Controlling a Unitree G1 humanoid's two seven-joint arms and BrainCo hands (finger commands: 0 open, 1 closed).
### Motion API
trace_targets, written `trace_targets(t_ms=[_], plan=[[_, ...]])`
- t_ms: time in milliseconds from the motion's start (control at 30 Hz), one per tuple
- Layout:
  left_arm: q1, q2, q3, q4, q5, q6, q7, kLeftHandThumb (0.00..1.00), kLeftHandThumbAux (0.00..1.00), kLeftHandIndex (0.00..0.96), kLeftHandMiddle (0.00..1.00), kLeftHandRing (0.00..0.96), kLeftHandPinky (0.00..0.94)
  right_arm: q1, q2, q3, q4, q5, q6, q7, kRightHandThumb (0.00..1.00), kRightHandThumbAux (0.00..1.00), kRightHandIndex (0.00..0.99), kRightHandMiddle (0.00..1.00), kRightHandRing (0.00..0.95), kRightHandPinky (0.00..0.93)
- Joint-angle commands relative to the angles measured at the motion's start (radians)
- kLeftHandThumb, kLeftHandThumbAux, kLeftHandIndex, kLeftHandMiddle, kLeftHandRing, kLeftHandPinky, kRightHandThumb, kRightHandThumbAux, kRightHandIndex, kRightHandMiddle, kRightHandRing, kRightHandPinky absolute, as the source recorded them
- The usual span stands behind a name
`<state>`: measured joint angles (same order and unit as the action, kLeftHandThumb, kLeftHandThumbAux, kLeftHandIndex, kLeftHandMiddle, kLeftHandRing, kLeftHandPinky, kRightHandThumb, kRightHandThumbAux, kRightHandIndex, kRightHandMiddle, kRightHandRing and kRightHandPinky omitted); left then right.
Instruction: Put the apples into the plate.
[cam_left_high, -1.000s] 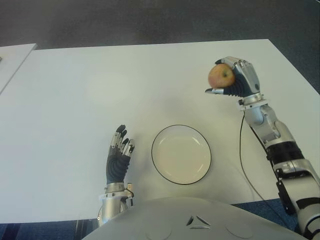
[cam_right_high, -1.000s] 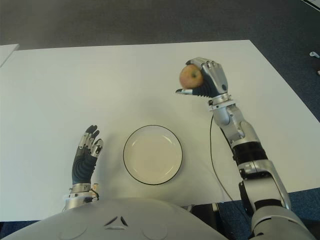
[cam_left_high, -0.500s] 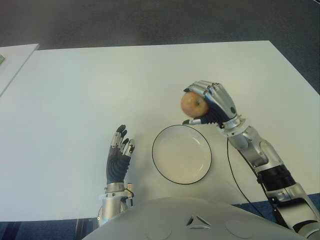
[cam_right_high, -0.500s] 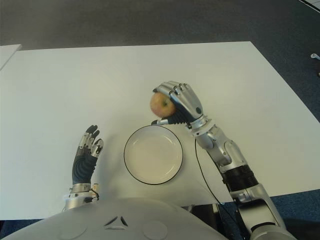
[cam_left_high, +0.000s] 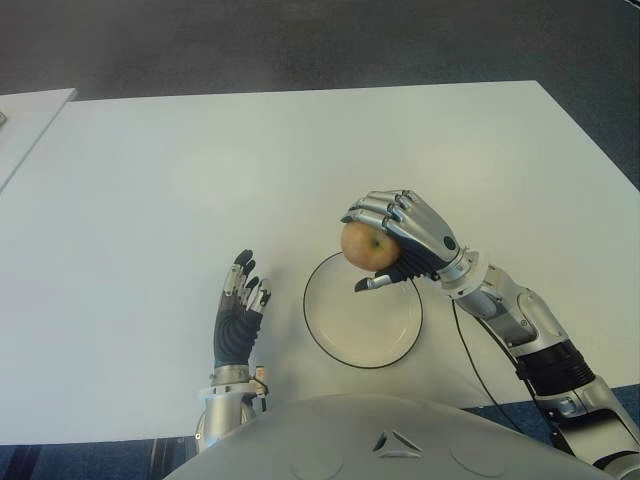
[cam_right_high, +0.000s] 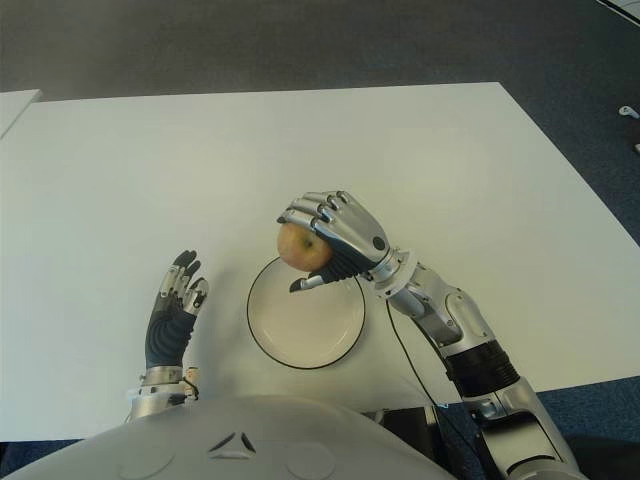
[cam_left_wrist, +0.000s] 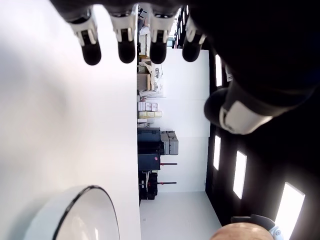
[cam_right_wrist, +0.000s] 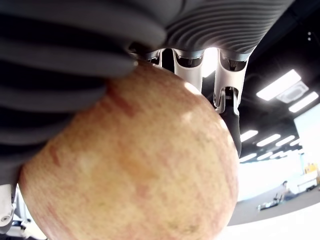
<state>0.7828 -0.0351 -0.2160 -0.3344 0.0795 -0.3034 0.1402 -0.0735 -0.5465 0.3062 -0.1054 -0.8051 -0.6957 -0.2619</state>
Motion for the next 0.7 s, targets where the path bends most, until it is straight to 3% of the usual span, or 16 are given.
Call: trace_targets(t_ms=[33,467,700], plan=[[0.008,0.000,-0.003,0.005,0.006,-0.002,-0.005,0.137,0.569,0.058,0.052,0.061,0.109,0.019,-0.007,0.008,-0.003,-0.021,-0.029,0.017,0.783,0.730,0.871,0.892,0.881,0.889],[0.009,0.002,-0.007,0.005,0.014,0.001,-0.007,0.130,0.558,0.053,0.039,0.043,0.067,0.048,-0.032,0.017,0.002,0.007,-0.076,0.110,0.768,0.701,0.859,0.889,0.880,0.893],[0.005,-0.003,-0.010,0.008,0.013,0.003,-0.004,0.134,0.559,0.057,0.038,0.044,0.093,0.067,-0.042,0.017,0.022,-0.010,-0.081,0.131,0.761,0.700,0.848,0.882,0.877,0.885]])
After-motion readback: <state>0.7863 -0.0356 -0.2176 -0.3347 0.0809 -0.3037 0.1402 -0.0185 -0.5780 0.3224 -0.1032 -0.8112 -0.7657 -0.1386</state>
